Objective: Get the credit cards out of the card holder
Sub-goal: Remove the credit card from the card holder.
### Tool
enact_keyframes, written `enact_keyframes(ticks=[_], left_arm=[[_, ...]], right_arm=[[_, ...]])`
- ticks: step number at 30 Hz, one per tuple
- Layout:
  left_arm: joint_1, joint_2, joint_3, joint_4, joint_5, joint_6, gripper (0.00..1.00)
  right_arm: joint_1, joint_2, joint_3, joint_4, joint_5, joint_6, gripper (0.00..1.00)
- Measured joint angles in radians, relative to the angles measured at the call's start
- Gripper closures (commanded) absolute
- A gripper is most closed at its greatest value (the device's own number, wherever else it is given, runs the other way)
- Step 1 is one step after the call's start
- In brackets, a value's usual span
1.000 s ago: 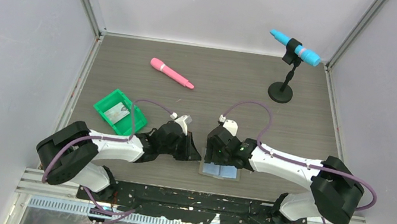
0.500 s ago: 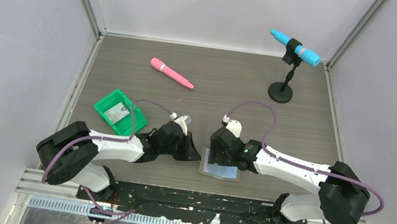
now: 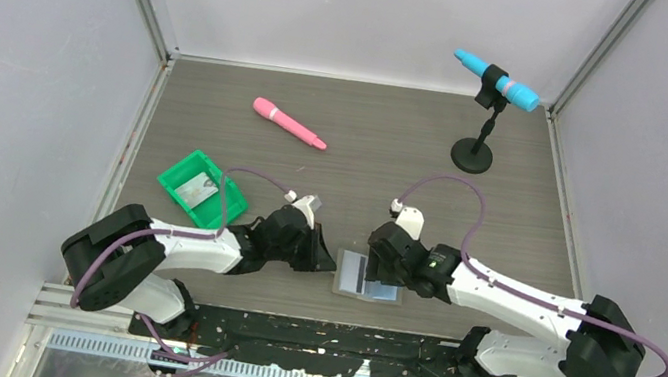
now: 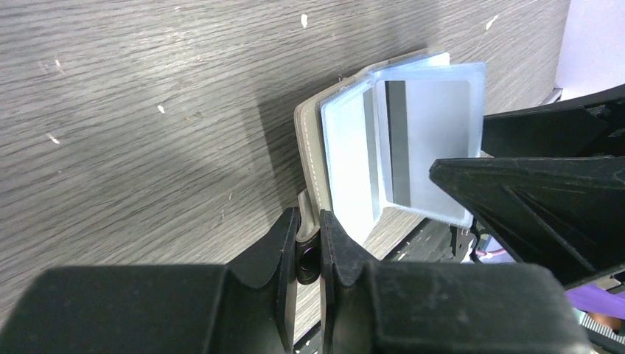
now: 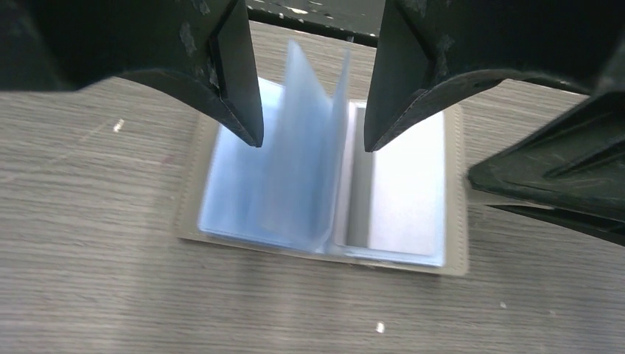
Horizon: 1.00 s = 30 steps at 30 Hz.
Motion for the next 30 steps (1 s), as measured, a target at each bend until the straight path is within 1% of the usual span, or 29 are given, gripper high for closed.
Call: enact_keyframes(ticks=[7, 10, 13, 16, 19, 23, 26, 30], left_arm=[[0.0, -0.002, -0.008, -0.006, -0.01, 0.0, 1.0], [0.0, -0.006, -0.008, -0.01, -0.013, 0.0, 0.97], [0.0, -0.017, -0.011, -0.016, -0.018, 0.0, 0.89], [0.0, -0.024, -0.016, -0.019, -0.024, 0.0, 0.77], [0.0, -0.037, -0.023, -0.036, -0.028, 0.0, 0.66], [0.0, -0.085, -0.024, -0.087, -0.043, 0.0, 0.59], [0.0, -0.137, -0.021, -0.143, -0.061, 0.001, 0.58], [-0.001, -0.192, -0.001, -0.203, -0.077, 0.001, 0.65]], right_arm=[[-0.001, -0.045, -0.024, -0.077, 0.023, 0.0, 0.4], [-0.003, -0.054, -0.026, -0.093, 0.031, 0.0, 0.4], [-0.005, -0.059, -0.034, -0.097, 0.037, 0.0, 0.41], [-0.006, -0.059, -0.049, -0.096, 0.036, -0.001, 0.43], [-0.006, -0.06, -0.052, -0.095, 0.032, -0.005, 0.46], [-0.006, -0.079, -0.034, -0.113, 0.025, -0.011, 0.51], [-0.006, -0.107, 0.005, -0.123, 0.018, -0.017, 0.55], [-0.006, -0.14, 0.036, -0.079, -0.011, -0.036, 0.58]])
